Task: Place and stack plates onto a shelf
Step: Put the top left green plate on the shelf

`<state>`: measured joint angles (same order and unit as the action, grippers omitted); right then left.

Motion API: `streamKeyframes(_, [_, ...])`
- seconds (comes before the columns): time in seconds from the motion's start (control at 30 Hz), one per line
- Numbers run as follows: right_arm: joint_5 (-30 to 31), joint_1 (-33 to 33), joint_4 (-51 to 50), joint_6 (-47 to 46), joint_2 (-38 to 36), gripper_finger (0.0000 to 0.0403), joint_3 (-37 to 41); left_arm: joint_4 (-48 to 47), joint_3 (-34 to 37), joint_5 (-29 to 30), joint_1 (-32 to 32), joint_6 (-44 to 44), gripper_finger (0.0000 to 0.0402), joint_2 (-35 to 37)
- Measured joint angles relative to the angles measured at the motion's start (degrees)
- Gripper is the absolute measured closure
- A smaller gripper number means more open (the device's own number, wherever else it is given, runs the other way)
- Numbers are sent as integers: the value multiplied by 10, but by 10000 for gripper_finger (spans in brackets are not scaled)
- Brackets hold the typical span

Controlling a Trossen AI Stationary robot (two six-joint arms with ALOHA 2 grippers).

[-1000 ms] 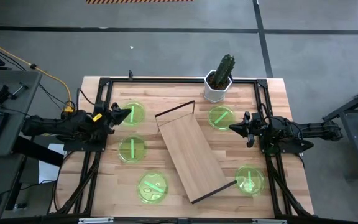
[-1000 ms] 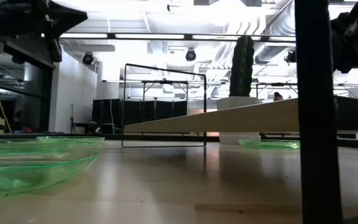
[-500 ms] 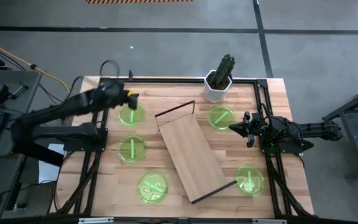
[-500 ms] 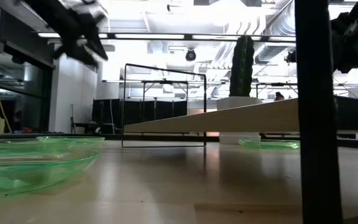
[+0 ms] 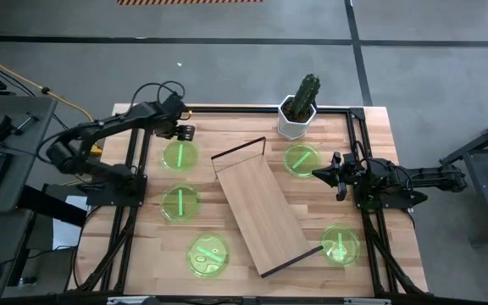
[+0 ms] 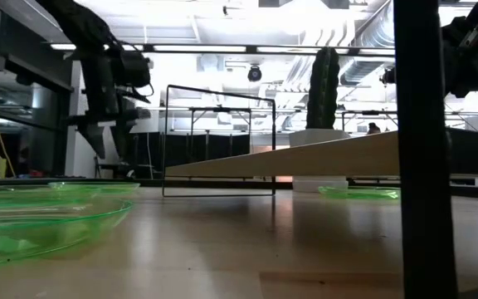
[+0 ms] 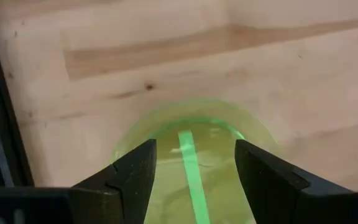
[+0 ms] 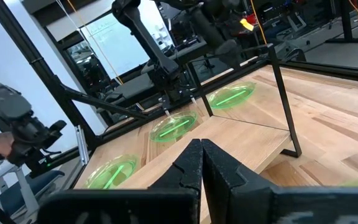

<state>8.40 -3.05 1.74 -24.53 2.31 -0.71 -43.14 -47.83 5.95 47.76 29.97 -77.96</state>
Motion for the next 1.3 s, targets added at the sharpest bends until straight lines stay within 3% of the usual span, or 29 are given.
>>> streamKeyframes(0.3, [0,0,0,0,0,402,0,-20,0,47,34,-42,192,-49])
streamKeyframes(0.6, [0,0,0,0,0,402,0,-28,2,-12,68,-83,192,-99])
streamKeyframes(0.97, [0,0,0,0,0,402,0,-42,1,-12,66,-110,192,-104])
streamKeyframes(1.3, [0,0,0,0,0,402,0,-18,31,-33,30,-76,192,-104])
